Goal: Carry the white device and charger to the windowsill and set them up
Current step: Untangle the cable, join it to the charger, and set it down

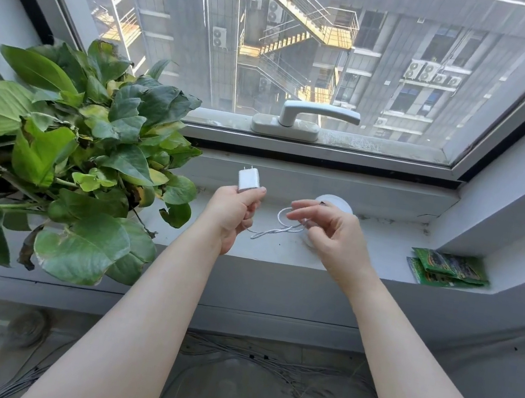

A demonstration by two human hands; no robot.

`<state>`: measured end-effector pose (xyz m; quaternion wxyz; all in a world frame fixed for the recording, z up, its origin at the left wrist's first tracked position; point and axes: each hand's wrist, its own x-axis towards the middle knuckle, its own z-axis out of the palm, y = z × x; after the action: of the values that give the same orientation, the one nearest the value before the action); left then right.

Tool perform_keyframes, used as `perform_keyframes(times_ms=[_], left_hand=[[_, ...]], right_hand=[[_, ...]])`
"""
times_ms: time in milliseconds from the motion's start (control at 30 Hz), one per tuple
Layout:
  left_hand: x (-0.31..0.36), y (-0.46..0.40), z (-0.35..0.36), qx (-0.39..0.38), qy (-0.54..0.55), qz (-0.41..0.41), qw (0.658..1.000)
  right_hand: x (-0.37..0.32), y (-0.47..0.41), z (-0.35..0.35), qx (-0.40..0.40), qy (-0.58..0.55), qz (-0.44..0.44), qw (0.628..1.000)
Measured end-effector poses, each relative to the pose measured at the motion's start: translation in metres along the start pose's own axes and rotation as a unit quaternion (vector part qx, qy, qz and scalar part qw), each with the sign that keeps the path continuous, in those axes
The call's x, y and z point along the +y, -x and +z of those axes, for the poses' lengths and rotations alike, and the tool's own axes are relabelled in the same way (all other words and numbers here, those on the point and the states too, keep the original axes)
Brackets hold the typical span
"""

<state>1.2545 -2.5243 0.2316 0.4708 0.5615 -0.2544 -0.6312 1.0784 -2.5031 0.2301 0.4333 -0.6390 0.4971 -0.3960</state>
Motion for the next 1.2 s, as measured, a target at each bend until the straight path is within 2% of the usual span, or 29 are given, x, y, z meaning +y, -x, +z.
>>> perform_keyframes(times_ms=[133, 267, 333, 467, 567, 700, 767, 833, 900, 1000, 1067, 1133, 1200], left_hand=[[0.001, 0.002, 0.001, -0.027, -0.021, -0.029, 0.999], [0.0, 0.009, 0.007, -0.087, -0.061, -0.026, 0.994], [0.0, 0.012, 0.007, -0.092, -0.076, -0.037, 0.992], [-0.002, 0.013, 0.004, -0.051, -0.053, -0.032, 0.997], [-0.003, 0.01, 0.005, -0.018, -0.007, 0.001, 1.0], [-0.001, 0.006, 0.004, 0.02, 0.02, 0.032, 0.999], [-0.001, 0.005, 0.003, 0.025, 0.006, 0.051, 0.998], [0.0, 0.004, 0.003, 0.035, -0.013, 0.07, 0.997], [0.0, 0.002, 0.003, 0.061, -0.02, 0.083, 0.994], [-0.003, -0.002, 0.003, 0.125, -0.021, 0.098, 0.987], [-0.004, -0.004, 0.002, 0.146, -0.036, 0.109, 0.983], [-0.005, -0.004, 0.003, 0.142, -0.041, 0.114, 0.982], [-0.004, -0.003, 0.006, 0.121, -0.028, 0.109, 0.986]], right_hand=[[-0.004, 0.001, 0.003, 0.057, -0.05, -0.028, 0.997], [-0.007, 0.0, 0.015, 0.033, -0.114, -0.025, 0.993], [-0.01, 0.001, 0.016, 0.05, -0.17, -0.006, 0.984], [-0.013, -0.001, 0.011, 0.092, -0.244, 0.02, 0.965], [-0.01, 0.0, 0.006, 0.083, -0.323, 0.062, 0.941], [-0.008, 0.0, -0.003, 0.066, -0.41, 0.07, 0.907], [-0.007, 0.0, -0.006, 0.078, -0.346, 0.053, 0.933], [-0.008, -0.002, -0.008, 0.102, -0.217, 0.032, 0.97], [-0.009, -0.006, -0.013, 0.153, -0.134, 0.02, 0.979], [-0.012, -0.008, -0.022, 0.247, -0.194, 0.02, 0.949], [-0.016, -0.007, -0.025, 0.268, -0.261, 0.014, 0.927], [-0.017, -0.007, -0.025, 0.247, -0.267, 0.02, 0.931], [-0.02, -0.007, -0.021, 0.197, -0.226, 0.044, 0.953]])
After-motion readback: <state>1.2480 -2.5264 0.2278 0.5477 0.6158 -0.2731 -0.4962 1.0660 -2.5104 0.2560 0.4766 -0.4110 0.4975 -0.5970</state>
